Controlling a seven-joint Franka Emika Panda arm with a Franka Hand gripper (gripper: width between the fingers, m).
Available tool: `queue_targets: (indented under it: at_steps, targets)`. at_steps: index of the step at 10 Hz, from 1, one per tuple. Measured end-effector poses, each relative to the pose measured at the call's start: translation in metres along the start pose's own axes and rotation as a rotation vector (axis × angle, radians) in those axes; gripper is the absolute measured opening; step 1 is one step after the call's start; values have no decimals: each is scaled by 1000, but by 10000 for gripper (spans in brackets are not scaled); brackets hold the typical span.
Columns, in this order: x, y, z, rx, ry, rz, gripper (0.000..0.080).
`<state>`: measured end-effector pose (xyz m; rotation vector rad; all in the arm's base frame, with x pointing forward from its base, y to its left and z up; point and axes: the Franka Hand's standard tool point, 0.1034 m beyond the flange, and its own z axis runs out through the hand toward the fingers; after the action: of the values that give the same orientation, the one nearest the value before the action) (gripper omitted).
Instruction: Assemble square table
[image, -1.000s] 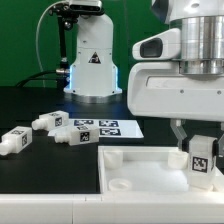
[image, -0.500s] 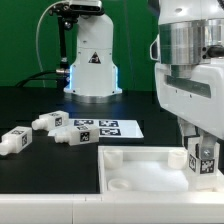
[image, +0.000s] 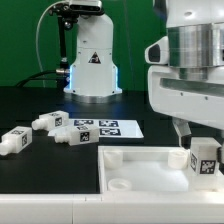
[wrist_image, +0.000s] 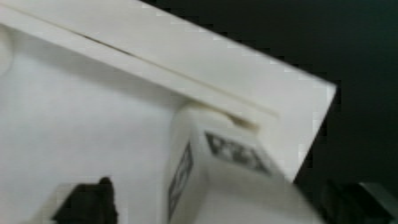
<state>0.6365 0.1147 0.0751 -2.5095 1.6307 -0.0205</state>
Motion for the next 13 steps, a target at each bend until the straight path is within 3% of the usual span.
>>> queue_targets:
  at_steps: [1, 4, 5, 8, 9, 10, 13]
  targets:
    - [-7, -1, 0, 5, 3, -37, 629]
    - [-4, 0, 0, 0, 10, -271, 648]
    - [-3, -1, -2, -25, 30, -483, 648]
    - [7, 0, -3, -48, 42, -931, 649]
    - [5, -2, -2, -32, 73, -929, 649]
    - [5, -1, -1, -33, 71, -910, 649]
    - [6, -1, -1, -28, 74, -794, 283]
